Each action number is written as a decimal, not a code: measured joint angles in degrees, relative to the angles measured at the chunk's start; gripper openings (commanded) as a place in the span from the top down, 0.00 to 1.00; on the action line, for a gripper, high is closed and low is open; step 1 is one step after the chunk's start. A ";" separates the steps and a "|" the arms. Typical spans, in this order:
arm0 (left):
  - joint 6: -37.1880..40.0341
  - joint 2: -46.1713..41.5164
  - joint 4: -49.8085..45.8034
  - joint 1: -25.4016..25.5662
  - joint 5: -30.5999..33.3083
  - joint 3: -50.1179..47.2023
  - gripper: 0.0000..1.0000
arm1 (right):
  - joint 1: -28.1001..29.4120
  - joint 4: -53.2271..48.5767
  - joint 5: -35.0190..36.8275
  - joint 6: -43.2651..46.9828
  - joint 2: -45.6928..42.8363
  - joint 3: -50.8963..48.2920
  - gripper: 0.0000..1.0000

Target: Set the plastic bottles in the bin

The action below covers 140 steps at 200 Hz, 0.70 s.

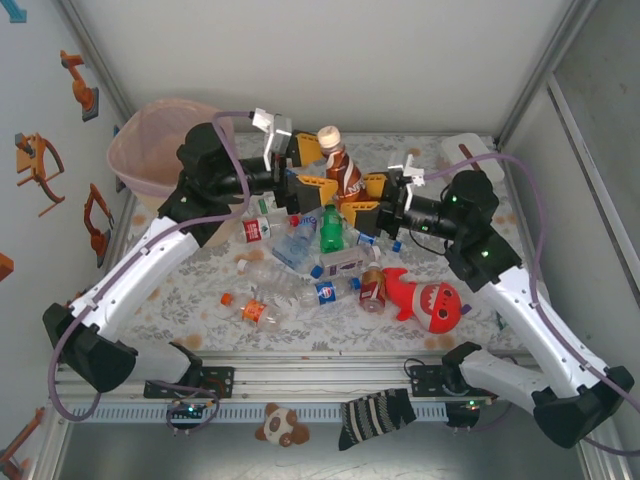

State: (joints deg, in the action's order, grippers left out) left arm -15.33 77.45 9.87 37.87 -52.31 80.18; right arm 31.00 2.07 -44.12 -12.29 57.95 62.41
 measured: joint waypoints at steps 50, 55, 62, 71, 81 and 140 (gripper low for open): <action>-0.17 1.64 0.94 1.42 -0.76 0.39 0.05 | 1.90 0.33 0.52 0.52 0.33 0.59 0.46; -0.20 1.77 1.01 1.53 -1.09 0.39 0.05 | 2.03 0.33 0.70 0.59 0.39 0.79 0.46; -0.20 2.01 1.09 1.84 -1.60 0.42 0.07 | 2.23 0.35 0.90 0.61 0.46 1.11 0.47; -0.24 2.40 1.25 2.25 -2.21 0.46 0.09 | 2.47 0.39 1.16 0.83 0.52 1.44 0.47; -0.28 2.86 1.36 2.64 -3.06 0.50 0.11 | 2.73 0.37 1.40 1.01 0.59 1.79 0.47; -0.74 3.54 2.99 3.08 -6.08 0.81 0.26 | 3.39 0.24 2.62 1.99 1.20 2.95 0.47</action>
State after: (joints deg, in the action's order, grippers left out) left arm -16.08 80.99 12.86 40.95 -58.39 80.99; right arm 34.39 2.31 -41.50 -10.31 59.16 65.36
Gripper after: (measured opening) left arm 0.753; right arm 0.532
